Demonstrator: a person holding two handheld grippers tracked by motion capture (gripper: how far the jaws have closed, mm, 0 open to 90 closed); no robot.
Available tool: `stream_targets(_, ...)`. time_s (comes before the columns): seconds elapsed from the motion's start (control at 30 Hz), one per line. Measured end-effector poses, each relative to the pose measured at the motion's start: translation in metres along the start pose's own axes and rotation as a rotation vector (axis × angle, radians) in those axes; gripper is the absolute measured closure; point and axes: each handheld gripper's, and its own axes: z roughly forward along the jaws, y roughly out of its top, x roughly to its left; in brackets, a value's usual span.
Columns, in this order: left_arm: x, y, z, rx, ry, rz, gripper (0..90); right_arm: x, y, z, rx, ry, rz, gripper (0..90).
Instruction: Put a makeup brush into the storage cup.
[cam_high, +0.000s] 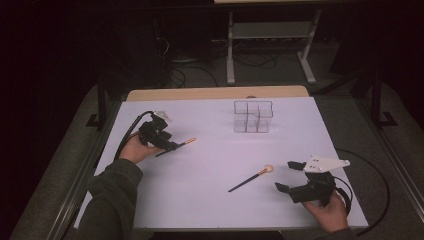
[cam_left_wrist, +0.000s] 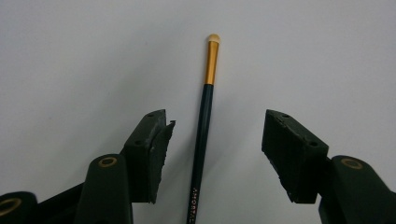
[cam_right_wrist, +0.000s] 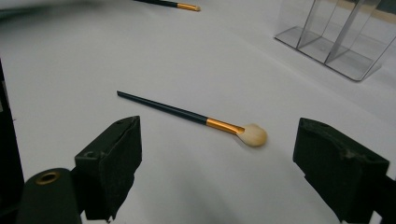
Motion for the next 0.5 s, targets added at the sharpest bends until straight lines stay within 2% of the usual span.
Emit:
stream_targets(0.13,0.001,0.001,0.004,0.022,-0.001,0.011,46.0,-0.001,-0.001,0.0,0.001,-0.004,0.004,14.9)
stream_targets(0.23,0.002,0.001,0.009,0.023,-0.005,-0.005,49.9,-0.001,-0.001,-0.001,0.001,-0.002,0.007,14.9)
stream_targets(0.27,0.001,0.001,0.012,0.018,-0.008,-0.024,50.8,-0.002,-0.001,-0.001,0.001,-0.002,0.009,14.9)
stream_targets(0.37,0.002,0.001,0.014,0.036,-0.009,-0.023,54.2,-0.002,-0.001,-0.001,0.001,-0.003,0.011,14.9)
stream_targets(0.4,0.004,0.002,0.014,0.053,-0.012,-0.003,54.8,-0.002,-0.001,-0.001,0.002,-0.001,0.011,14.9)
stream_targets(0.43,0.003,0.002,0.016,0.045,-0.011,-0.014,55.6,-0.002,-0.001,-0.001,0.002,0.0,0.011,14.9)
stream_targets(0.5,0.004,0.003,0.017,0.05,-0.011,-0.006,56.2,-0.002,-0.001,-0.001,0.003,0.0,0.01,14.9)
